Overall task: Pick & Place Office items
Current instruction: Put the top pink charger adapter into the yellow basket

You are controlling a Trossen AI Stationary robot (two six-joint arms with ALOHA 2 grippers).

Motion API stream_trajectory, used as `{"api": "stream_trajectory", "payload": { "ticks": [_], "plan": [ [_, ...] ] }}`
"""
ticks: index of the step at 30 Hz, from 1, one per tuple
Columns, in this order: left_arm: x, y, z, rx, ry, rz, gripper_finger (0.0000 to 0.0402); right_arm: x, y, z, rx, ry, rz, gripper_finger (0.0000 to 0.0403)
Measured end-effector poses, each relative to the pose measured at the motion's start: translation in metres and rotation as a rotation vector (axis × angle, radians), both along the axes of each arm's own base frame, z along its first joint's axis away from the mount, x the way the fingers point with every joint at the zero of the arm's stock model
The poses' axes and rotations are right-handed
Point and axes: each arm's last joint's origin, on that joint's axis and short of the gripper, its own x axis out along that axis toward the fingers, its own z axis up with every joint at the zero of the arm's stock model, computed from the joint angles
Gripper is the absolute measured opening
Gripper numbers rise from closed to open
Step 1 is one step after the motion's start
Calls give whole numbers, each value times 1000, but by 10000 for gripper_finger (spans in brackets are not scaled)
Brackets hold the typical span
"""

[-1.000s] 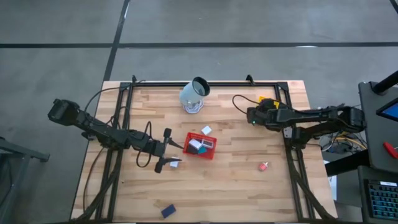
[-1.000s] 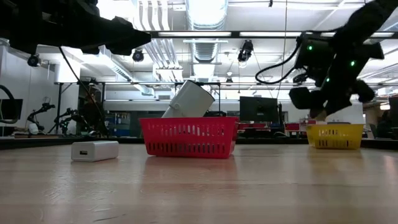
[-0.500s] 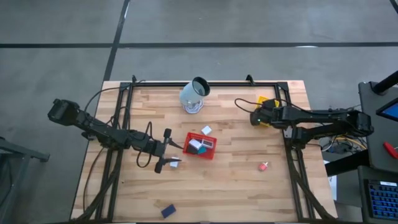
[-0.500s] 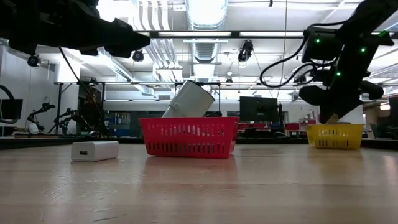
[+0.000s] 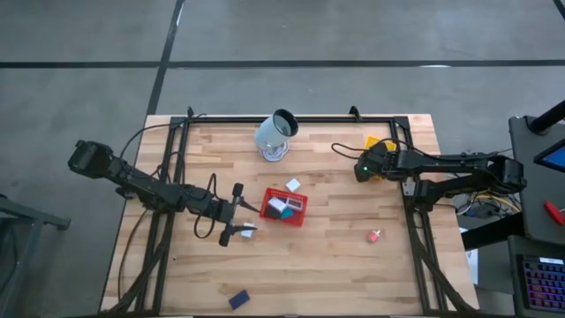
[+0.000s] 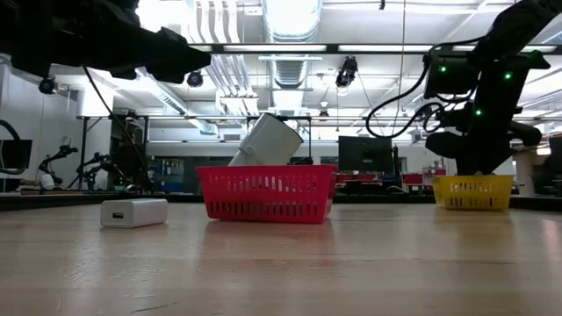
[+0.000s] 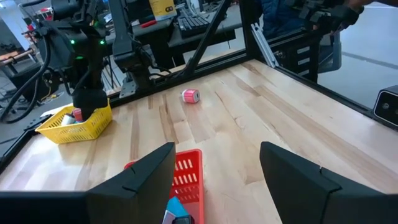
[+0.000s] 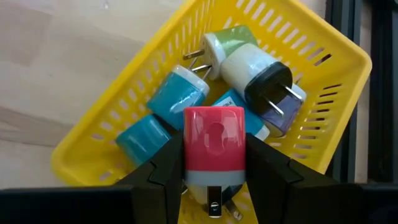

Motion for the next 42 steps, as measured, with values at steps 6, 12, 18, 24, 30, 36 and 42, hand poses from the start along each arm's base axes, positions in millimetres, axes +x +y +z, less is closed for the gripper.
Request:
{"api": "stream_trajectory", "payload": {
  "ticks": [6, 12, 18, 24, 30, 36, 42],
  "plan": [
    [0, 0, 0, 0, 0, 0, 239, 0, 0, 0, -1, 4, 9, 126],
    [0, 0, 0, 0, 0, 0, 239, 0, 0, 0, -1, 6, 12, 126],
    [0, 0, 0, 0, 0, 0, 239, 0, 0, 0, -2, 6, 12, 126],
    [0, 0, 0, 0, 0, 0, 239, 0, 0, 0, -2, 8, 16, 126],
    [0, 0, 0, 1, 0, -1, 239, 0, 0, 0, -3, 8, 19, 126],
    [0, 0, 0, 1, 0, -1, 239, 0, 0, 0, -12, 4, 10, 126],
    [0, 0, 0, 2, 3, -1, 239, 0, 0, 0, -14, 0, 4, 155]
  ]
}}
